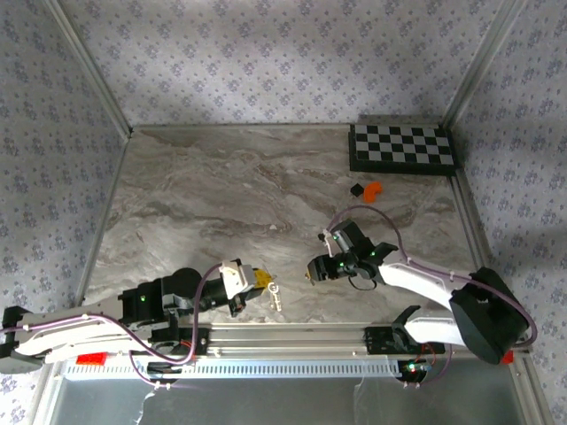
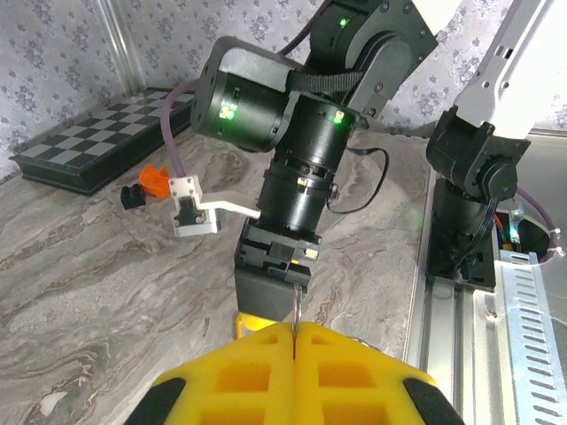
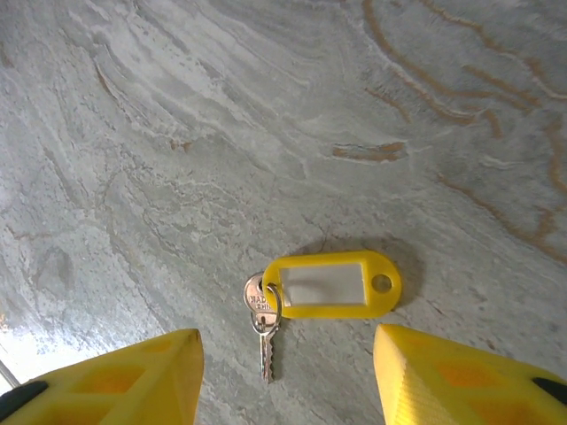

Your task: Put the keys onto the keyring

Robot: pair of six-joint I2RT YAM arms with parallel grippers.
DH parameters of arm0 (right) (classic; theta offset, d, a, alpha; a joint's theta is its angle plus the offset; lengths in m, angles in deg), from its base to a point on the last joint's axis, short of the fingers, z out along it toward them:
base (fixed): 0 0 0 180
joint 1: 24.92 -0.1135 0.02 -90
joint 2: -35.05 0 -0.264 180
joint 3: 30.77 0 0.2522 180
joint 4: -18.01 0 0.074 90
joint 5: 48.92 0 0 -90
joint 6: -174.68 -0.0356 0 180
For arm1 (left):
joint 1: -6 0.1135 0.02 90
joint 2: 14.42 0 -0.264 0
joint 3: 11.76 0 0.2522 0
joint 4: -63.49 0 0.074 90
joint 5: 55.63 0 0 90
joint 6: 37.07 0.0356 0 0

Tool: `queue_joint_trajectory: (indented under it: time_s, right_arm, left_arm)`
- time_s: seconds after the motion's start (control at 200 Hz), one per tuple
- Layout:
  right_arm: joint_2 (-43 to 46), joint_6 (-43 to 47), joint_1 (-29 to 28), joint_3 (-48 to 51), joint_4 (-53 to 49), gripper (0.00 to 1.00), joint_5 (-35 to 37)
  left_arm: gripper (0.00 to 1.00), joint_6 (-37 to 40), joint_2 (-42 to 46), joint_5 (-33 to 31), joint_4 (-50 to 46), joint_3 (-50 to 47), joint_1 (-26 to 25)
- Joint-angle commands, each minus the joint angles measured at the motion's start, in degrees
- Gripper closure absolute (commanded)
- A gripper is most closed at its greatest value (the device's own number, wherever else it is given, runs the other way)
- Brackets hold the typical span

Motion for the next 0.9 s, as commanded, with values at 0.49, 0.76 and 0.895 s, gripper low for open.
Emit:
queue_joint_trajectory:
  time_s: [0.49,0.76,0.895]
  right_arm:
    - [-6.74,0.01,-2.21,-3.19,1.86,0.61,-0.94]
    - [-8.73,0.24,-2.52,-3.89,2.15,0.66,-1.29]
    - [-9.0,0.23,-2.57,-4.12,1.83,0.69,-1.37]
  left_arm:
    - [1.0,-0.88,1.24,2.03,3.66,0.3,2.0]
    - [1.0,-1.04,1.59,2.05,3.05,0.27,2.33]
    - [1.0,-1.06,2.06,1.94,3.13,-0.09,2.41]
